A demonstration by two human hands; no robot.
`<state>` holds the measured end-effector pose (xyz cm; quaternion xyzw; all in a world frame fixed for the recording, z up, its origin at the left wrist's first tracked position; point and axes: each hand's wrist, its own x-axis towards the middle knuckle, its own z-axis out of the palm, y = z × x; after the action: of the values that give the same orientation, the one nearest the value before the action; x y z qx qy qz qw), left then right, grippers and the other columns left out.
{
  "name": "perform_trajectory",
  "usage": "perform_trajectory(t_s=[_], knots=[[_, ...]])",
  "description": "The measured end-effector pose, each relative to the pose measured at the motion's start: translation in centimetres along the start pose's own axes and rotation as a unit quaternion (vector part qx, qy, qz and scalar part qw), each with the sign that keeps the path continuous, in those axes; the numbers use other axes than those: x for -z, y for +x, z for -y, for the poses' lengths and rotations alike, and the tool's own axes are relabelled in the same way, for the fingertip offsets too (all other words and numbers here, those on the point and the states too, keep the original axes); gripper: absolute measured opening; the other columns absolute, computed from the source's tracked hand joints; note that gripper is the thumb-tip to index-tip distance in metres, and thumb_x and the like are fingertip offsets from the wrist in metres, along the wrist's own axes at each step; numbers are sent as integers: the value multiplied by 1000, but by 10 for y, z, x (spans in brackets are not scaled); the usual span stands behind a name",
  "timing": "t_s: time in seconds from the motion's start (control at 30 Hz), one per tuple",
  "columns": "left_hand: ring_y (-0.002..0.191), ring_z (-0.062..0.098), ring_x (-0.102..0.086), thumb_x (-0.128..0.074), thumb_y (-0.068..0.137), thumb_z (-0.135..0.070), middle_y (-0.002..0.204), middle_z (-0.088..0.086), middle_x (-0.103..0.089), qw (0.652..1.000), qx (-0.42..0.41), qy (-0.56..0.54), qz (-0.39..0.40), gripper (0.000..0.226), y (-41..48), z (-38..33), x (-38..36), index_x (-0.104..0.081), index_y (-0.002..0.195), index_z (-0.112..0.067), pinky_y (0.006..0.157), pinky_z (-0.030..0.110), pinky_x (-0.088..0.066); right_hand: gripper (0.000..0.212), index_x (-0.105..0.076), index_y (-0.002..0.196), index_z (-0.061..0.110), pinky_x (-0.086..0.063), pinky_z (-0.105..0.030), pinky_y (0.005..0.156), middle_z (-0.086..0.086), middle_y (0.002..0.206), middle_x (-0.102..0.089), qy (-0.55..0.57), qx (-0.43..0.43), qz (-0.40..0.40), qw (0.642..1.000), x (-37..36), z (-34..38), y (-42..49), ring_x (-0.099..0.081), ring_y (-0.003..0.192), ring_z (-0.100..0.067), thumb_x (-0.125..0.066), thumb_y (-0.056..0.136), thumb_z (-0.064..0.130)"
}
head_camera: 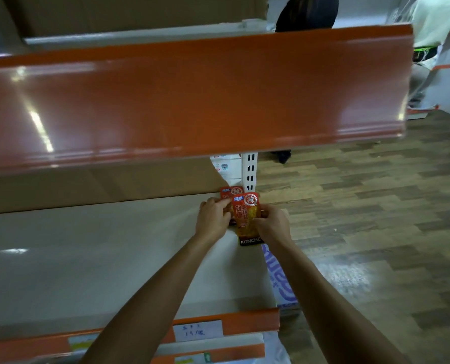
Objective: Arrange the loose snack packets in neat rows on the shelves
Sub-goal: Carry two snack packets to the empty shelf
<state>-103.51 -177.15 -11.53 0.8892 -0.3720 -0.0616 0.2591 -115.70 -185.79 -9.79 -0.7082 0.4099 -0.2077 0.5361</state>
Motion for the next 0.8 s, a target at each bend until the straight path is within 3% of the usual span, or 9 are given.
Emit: perform_trajectory(t_s=[0.17,0.23,0.33,0.47,0.6,0.8], knots=[[108,27,-57,-60,92,-21,124,8,-63,999,3,-32,-12,38,1,4,3,-58,129,-14,93,41,-49,26,-71,95,15,-56,-31,65,-1,80,-69,-57,25,10,998,-8,7,8,-63,71,-12,-59,77,0],[107,26,-59,-59,92,-17,122,10,-64,999,-13,-39,-12,34,2,8,3,-61,126,-11,92,37,-49,22,-70,94,11,-56,-38,72,-6,83,-69,-87,27,13,996,-12,7,11,-64,76,-21,-58,78,1],[106,24,-62,-57,91,-8,122,13,-65,997,-25,-70,-9,35,2,12,5,-61,126,-7,89,29,-49,22,-69,94,5,-54,-40,75,-13,89,-69,-133,38,11,990,-16,9,15,-63,86,-30,-55,78,1],[116,23,-59,-58,90,-6,127,9,-63,993,-8,-118,-19,49,-1,13,5,-50,138,-12,100,40,-47,26,-67,103,1,-48,-32,72,-18,100,-68,-183,52,8,982,-24,9,19,-62,91,-32,-54,81,5],[118,24,-57,-54,92,-8,127,11,-61,992,1,-123,-17,52,-3,17,3,-45,142,-17,101,42,-47,27,-65,107,2,-49,-35,81,-17,105,-63,-211,46,-2,976,-29,7,20,-59,96,-30,-56,85,16],[113,23,-59,-47,94,-8,122,10,-64,994,-12,-106,-31,49,-3,18,1,-46,142,-18,98,42,-48,25,-66,105,5,-49,-35,81,-15,105,-63,-223,54,-5,973,-30,6,19,-58,97,-28,-58,87,20]])
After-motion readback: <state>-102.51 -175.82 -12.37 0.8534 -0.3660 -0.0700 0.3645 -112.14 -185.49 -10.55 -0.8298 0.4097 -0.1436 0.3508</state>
